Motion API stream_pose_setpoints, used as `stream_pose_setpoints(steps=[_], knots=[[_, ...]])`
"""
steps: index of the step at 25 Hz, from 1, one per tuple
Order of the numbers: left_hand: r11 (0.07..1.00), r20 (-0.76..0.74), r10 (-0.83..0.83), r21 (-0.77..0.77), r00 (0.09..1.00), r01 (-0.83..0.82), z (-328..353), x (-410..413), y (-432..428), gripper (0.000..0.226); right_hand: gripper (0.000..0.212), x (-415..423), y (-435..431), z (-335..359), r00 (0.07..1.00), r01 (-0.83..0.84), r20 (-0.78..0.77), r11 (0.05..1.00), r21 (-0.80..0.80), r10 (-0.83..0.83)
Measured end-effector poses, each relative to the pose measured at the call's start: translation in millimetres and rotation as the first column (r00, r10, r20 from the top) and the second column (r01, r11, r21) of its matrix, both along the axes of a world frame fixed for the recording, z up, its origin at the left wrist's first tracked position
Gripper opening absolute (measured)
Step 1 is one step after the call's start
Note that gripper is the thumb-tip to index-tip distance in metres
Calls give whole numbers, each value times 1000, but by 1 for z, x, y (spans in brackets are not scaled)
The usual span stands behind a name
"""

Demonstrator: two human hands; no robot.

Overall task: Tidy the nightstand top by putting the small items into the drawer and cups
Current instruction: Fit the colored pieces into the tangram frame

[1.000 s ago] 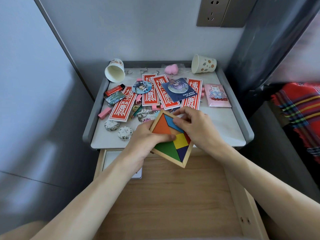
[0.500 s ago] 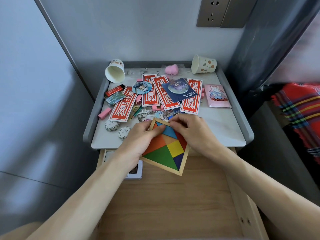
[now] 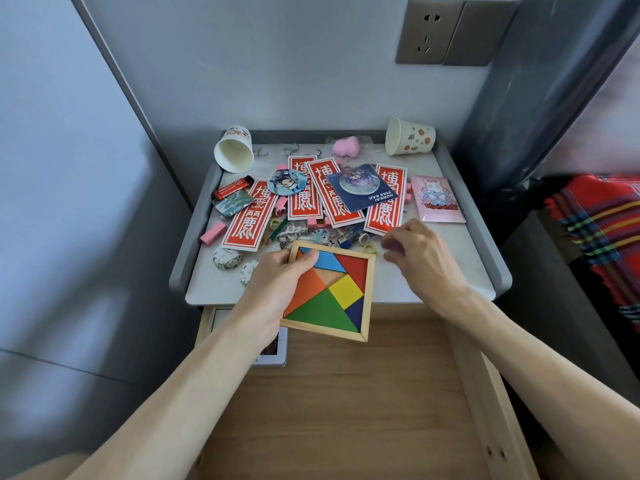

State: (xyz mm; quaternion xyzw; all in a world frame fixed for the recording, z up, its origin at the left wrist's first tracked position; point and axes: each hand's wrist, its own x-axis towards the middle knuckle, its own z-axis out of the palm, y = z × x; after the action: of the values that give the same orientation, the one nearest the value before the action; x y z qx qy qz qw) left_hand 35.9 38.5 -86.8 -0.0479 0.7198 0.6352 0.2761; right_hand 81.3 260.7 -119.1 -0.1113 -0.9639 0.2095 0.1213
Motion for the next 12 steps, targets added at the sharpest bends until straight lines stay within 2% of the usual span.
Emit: stream_pose_setpoints(steps=[6,12], knots=[[1000,19,23,20,1000,-24,2,2,0,17,9,2,13,2,990,38,139,998,-54,-30],[998,52,40,46,998,-43,4,4,3,15,17,4,18,6,961,119,238,988,98,-140]])
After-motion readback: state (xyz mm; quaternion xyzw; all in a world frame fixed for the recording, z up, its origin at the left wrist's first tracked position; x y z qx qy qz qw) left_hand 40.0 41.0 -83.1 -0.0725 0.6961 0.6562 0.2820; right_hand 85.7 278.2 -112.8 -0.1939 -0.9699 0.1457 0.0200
